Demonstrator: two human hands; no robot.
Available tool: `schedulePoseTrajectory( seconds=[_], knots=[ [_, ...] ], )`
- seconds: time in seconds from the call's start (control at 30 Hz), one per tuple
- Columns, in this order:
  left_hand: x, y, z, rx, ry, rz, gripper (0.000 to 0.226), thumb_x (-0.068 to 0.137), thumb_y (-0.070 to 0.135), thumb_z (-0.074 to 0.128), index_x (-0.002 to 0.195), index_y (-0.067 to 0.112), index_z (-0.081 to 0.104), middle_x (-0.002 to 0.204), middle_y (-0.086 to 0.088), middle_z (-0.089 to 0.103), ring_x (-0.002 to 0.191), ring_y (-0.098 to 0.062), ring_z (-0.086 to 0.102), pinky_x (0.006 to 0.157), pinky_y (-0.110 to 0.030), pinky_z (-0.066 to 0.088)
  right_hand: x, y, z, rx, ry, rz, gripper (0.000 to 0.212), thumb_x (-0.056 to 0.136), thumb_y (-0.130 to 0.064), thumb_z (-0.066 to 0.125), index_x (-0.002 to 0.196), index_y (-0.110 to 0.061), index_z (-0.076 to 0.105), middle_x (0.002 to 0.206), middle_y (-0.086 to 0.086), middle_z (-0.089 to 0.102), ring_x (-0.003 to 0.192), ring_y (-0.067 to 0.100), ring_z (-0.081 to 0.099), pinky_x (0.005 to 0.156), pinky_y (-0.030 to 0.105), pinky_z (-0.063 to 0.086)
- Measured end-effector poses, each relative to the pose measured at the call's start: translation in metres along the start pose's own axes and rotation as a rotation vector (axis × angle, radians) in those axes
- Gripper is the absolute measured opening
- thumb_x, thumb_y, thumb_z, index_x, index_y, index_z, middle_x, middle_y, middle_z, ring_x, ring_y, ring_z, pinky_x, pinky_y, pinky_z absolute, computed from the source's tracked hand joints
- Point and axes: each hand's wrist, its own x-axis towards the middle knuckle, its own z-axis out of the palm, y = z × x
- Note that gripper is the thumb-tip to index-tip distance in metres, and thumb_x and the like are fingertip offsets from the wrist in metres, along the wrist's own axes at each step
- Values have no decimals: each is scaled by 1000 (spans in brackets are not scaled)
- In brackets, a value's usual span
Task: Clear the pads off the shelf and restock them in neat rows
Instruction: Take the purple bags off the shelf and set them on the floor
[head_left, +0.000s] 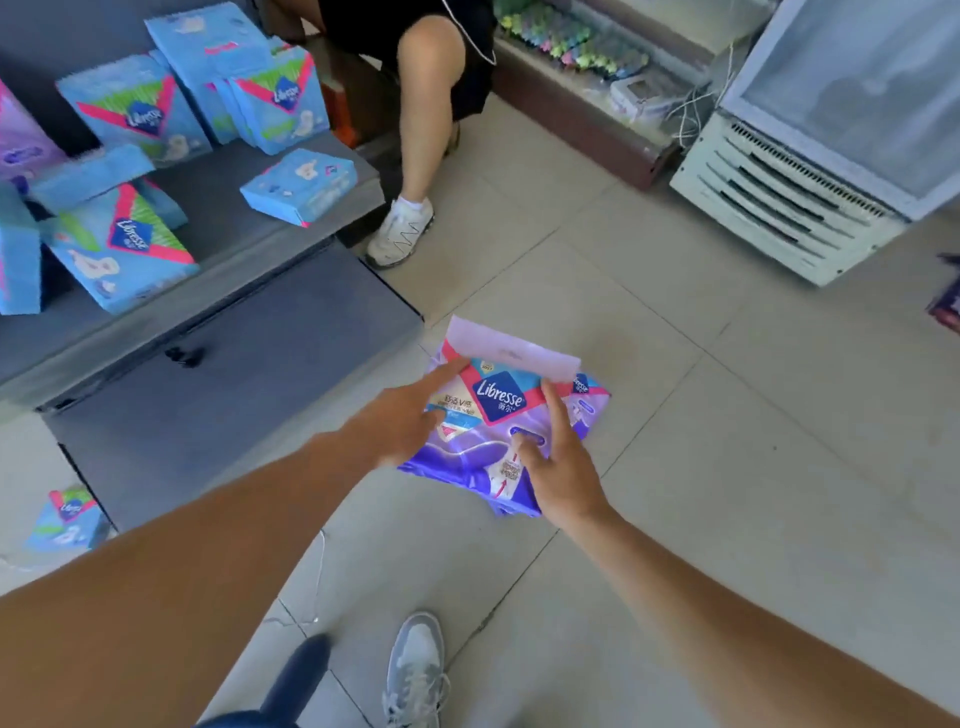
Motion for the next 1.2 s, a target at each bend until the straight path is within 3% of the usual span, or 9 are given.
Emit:
schedulePoseTrajectory(
  seconds=[0.1, 0.2, 0.3, 0.43, 0.5, 0.57, 0.73, 0.93, 1.2],
  knots=[
    [16, 2, 33, -17, -165, 55, 92, 84, 41, 66, 145, 59, 0, 119, 5, 61, 96, -17, 63, 83, -35, 54, -3, 39, -2, 33, -8, 40, 71, 94, -24, 60, 152, -39, 22, 135, -4, 52, 105, 1, 59, 87, 23, 50],
    [47, -1, 67, 34, -278, 97, 126, 54, 56, 80, 137, 67, -14, 119, -1, 57, 103, -18, 61, 84, -40, 57, 3, 76, -3, 117, -81, 135, 96, 82, -13, 74, 153, -38, 14, 141, 3, 40, 102, -25, 50, 76, -1, 43],
    [80, -5, 97, 186, -403, 98, 141, 55, 43, 88, 140, 57, -24, 117, -1, 38, 105, -19, 49, 85, -33, 52, 17, 117, 4, 179, -111, 213, 97, 81, -1, 71, 153, -28, 10, 132, -8, 38, 88, -40, 37, 65, -9, 34],
    [137, -29, 140, 315, -445, 112, 144, 54, 38, 89, 136, 57, -28, 115, -1, 34, 106, -22, 51, 89, -37, 53, 53, 178, 33, 116, -85, 308, 107, 76, -19, 75, 152, -37, 2, 128, -14, 39, 111, -13, 43, 80, -3, 36],
    [161, -46, 160, 308, -454, 134, 138, 55, 36, 88, 136, 64, -21, 117, -1, 35, 107, -23, 51, 89, -37, 54, 70, 205, 50, 94, -80, 343, 117, 62, -39, 75, 150, -47, -1, 139, -3, 39, 128, 10, 42, 101, 23, 45],
    [185, -64, 181, 295, -470, 170, 130, 57, 35, 87, 131, 74, -13, 122, -3, 36, 111, -25, 52, 92, -40, 53, 87, 239, 67, 104, -76, 367, 118, 54, -47, 72, 147, -52, 0, 141, 1, 39, 127, 14, 46, 103, 37, 47],
    [231, -93, 220, 285, -491, 198, 117, 66, 29, 85, 115, 86, -4, 123, -3, 35, 111, -25, 54, 94, -38, 53, 115, 298, 94, 148, 10, 357, 114, 51, -44, 75, 145, -55, 11, 137, 0, 45, 120, 10, 54, 97, 36, 52],
    [266, -106, 250, 300, -454, 238, 112, 74, 23, 80, 123, 78, -3, 127, -5, 32, 111, -25, 52, 98, -34, 48, 135, 327, 107, 185, 100, 381, 109, 61, -33, 77, 148, -52, 14, 138, -1, 44, 118, 2, 55, 90, 25, 53],
    [281, -107, 254, 393, -463, 209, 119, 72, 26, 82, 121, 81, -10, 139, -8, 26, 123, -32, 47, 99, -38, 48, 154, 331, 96, 28, -18, 455, 109, 72, -43, 77, 152, -43, 3, 143, 4, 38, 126, 20, 47, 101, 34, 47]
  ],
)
